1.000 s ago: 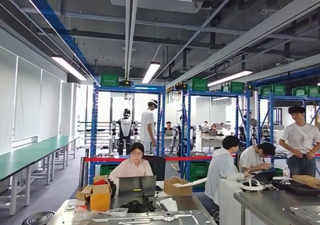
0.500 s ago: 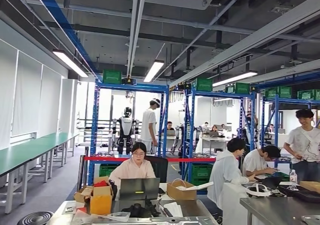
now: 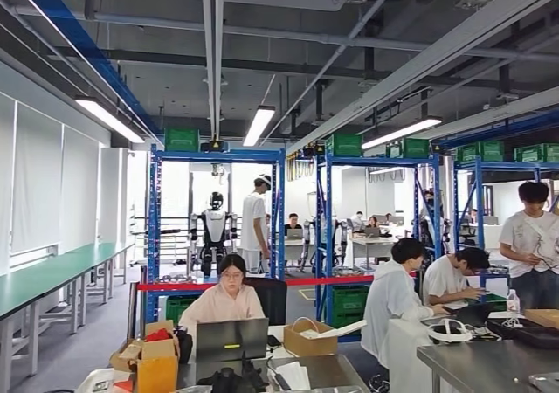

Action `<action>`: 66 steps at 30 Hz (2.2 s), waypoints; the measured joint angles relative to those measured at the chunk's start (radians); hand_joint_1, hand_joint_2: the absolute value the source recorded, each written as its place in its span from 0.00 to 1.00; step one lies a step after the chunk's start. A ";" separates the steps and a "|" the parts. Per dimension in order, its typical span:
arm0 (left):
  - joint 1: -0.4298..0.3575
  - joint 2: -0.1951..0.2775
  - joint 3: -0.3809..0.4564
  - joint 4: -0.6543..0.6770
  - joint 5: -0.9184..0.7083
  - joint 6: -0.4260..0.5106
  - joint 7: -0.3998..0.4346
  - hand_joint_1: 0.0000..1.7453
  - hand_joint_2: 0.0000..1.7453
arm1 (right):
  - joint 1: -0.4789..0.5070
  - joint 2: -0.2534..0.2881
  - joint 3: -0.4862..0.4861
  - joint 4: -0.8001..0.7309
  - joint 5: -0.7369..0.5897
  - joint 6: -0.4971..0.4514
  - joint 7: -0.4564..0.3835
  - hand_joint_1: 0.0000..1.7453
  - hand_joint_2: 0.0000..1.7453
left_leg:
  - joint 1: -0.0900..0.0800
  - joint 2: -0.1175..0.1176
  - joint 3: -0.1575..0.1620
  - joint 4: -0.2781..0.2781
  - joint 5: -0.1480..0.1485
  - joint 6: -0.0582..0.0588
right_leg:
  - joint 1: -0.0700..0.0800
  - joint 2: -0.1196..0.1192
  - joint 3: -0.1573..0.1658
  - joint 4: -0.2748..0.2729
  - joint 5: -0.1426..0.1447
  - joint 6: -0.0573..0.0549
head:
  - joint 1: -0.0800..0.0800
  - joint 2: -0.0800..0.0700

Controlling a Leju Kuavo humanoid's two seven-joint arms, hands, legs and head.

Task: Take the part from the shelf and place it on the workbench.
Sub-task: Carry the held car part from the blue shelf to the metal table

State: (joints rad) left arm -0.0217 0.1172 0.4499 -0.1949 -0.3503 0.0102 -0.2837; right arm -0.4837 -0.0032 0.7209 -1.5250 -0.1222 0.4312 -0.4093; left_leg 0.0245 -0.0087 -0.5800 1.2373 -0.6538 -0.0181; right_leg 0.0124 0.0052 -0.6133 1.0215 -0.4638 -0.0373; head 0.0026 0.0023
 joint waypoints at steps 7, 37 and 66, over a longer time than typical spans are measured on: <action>0.008 0.001 0.006 0.000 -0.001 0.000 0.000 0.00 1.00 | 0.006 0.000 0.000 0.002 0.001 0.000 0.000 1.00 1.00 | -0.014 0.001 -0.050 -0.174 0.167 0.020 | 0.007 0.009 0.067 0.000 -0.059 0.006 | 0.000 0.000; 0.004 0.000 0.017 0.000 -0.018 0.000 -0.004 0.00 1.00 | -0.005 0.002 0.001 0.001 0.001 0.000 -0.001 1.00 1.00 | 0.001 0.002 -0.083 -0.147 0.166 0.003 | -0.003 0.007 0.087 -0.006 -0.079 0.021 | 0.000 0.000; 0.002 -0.011 0.042 -0.001 -0.058 0.000 -0.009 0.00 1.00 | -0.034 -0.006 0.030 0.024 0.031 0.008 -0.002 1.00 1.00 | 0.012 -0.001 -0.087 -0.078 0.136 -0.013 | -0.006 -0.002 0.074 -0.030 -0.049 0.020 | 0.001 0.000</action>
State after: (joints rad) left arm -0.0201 0.1065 0.4918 -0.1957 -0.4081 0.0099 -0.2930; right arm -0.5176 -0.0097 0.7513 -1.5006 -0.0914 0.4388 -0.4113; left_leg 0.0363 -0.0098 -0.6667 1.1597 -0.5179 -0.0309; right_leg 0.0067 0.0032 -0.5394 0.9914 -0.5131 -0.0169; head 0.0032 0.0023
